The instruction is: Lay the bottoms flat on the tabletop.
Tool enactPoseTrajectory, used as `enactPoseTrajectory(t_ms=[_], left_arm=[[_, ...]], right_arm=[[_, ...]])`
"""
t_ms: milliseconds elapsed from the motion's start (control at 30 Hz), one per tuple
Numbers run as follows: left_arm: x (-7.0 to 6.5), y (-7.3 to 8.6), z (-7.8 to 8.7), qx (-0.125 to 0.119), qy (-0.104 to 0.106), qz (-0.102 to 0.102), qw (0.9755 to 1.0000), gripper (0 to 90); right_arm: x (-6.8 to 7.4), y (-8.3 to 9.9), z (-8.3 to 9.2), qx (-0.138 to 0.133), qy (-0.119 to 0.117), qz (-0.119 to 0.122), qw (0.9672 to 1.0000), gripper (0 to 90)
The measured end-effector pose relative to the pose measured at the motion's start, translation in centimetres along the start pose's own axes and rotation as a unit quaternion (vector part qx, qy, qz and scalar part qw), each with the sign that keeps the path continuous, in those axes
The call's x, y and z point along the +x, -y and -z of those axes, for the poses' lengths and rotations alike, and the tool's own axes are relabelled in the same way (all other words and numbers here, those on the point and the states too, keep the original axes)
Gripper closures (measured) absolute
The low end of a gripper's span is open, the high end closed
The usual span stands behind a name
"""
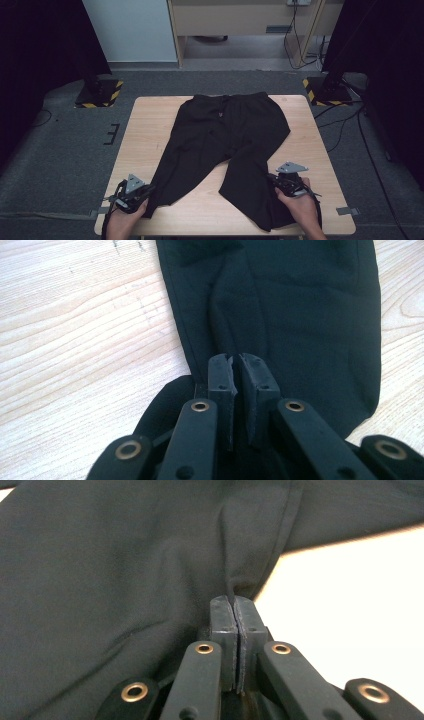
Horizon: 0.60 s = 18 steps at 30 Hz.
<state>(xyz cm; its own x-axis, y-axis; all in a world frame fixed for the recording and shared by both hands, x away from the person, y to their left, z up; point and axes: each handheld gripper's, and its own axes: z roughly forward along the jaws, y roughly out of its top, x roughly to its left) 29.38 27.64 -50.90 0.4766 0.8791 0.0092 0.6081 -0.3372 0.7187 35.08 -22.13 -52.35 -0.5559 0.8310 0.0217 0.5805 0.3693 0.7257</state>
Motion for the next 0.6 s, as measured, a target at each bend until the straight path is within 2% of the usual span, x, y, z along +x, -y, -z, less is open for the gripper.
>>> enactPoseTrajectory(t_ms=[133,267,400,533,600], left_arm=[[0.0,0.0,0.0,0.001,0.0,-0.002,1.0,83.4],[0.1,0.1,0.0,0.001,-0.001,0.002,1.0,83.4],[0.1,0.1,0.1,0.0,-0.002,0.002,1.0,83.1],[0.0,0.0,0.3,-0.003,-0.003,0.001,1.0,82.9],[0.0,0.0,0.3,-0.006,-0.003,0.001,1.0,82.9]], right_arm=[[-0.6,1.2,1.4,0.001,0.002,0.0,1.0,88.8],[-1.3,2.2,2.5,0.001,0.004,-0.011,0.9999,88.7],[-2.1,3.0,3.5,0.001,0.013,-0.014,0.9998,88.0],[-2.6,3.1,3.9,-0.002,0.009,-0.021,0.9997,76.9],[-2.6,2.7,4.0,-0.012,0.01,-0.016,0.9997,70.6]])
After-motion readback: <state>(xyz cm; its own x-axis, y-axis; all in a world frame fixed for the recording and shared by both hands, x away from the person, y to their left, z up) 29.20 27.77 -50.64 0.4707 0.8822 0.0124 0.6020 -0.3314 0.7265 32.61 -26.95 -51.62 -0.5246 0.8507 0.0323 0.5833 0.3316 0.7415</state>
